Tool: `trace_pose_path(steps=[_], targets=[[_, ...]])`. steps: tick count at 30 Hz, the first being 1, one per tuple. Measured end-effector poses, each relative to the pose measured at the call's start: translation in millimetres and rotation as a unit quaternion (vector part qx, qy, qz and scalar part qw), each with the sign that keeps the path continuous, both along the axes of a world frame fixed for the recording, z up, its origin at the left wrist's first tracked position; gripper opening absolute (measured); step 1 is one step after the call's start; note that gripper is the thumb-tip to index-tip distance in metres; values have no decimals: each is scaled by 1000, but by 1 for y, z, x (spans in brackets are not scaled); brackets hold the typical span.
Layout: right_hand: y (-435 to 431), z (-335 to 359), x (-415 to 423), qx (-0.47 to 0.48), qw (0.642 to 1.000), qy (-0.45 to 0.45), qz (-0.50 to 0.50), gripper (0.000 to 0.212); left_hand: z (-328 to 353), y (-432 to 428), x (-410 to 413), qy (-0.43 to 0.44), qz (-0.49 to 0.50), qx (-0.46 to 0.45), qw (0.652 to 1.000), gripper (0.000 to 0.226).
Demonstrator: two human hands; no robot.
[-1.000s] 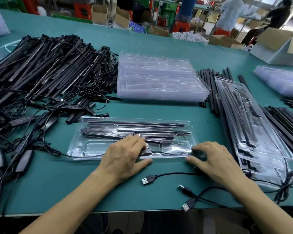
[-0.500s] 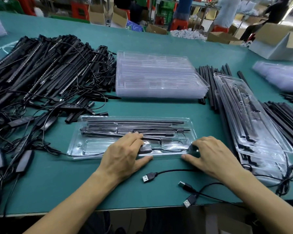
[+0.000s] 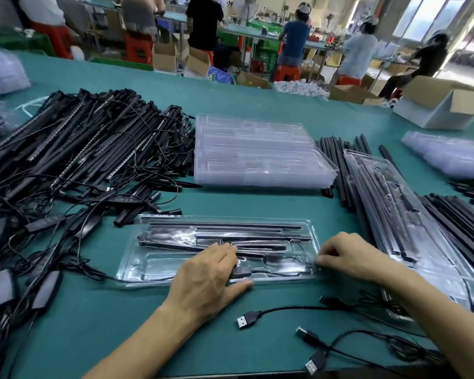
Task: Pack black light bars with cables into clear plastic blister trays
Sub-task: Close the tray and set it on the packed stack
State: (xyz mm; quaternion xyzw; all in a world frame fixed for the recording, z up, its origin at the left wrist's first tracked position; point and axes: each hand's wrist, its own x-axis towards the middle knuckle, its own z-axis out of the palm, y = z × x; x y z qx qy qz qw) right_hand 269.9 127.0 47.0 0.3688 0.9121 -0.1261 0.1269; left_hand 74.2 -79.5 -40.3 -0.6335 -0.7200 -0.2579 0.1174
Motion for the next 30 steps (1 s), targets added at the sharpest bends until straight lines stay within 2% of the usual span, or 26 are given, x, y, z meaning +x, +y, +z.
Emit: trace_pose_path(steps=[1, 2, 5, 9, 13, 15, 17, 25, 30], targets=[[7, 0, -4, -5, 1000, -2, -4, 8, 2, 0, 0, -8, 1, -4, 1000, 54], [12, 0, -9, -17, 1000, -1, -13, 5, 5, 0, 0, -16, 4, -10, 1000, 56], [29, 1, -19, -63, 997, -12, -40, 21, 11, -1, -1, -45, 13, -54, 997, 59], [38, 2, -31, -84, 994, -62, -39, 25, 23, 9, -11, -82, 40, -140, 986, 67], [47, 3, -41, -84, 991, -104, 1, 29, 38, 23, -30, -118, 19, -190, 974, 32], [50, 3, -43, -86, 989, -118, 25, 31, 44, 26, -40, -181, 1, -215, 960, 13], [54, 2, -46, -85, 987, -130, 50, 31, 49, 31, -45, -233, -5, -239, 943, 5], [52, 9, -68, -118, 962, -223, 105, 31, 66, 57, -43, -184, 36, -316, 930, 24], [60, 6, -58, -147, 968, -188, 78, 26, 74, 68, -45, -197, 34, -353, 914, 35]])
